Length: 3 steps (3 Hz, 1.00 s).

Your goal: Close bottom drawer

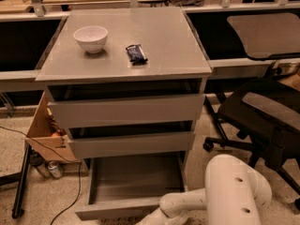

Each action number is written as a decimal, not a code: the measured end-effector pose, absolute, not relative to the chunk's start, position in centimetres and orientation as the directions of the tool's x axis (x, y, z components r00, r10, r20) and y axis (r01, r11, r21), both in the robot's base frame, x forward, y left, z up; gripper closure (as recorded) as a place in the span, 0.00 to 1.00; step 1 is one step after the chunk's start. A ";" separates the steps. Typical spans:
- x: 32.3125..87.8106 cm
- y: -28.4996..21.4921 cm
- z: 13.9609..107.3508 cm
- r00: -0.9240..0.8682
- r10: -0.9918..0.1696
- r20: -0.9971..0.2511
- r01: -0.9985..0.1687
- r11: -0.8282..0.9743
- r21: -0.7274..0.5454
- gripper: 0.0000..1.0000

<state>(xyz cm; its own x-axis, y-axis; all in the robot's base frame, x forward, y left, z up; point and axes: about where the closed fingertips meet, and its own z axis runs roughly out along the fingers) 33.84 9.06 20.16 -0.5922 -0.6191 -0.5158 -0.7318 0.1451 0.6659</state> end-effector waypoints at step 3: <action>40.1 7.4 21.2 -0.836 -0.382 -0.394 -0.487 0.186 0.853 0.00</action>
Offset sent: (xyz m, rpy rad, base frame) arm 0.0683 -0.0252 0.0028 0.1785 0.3325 -0.2617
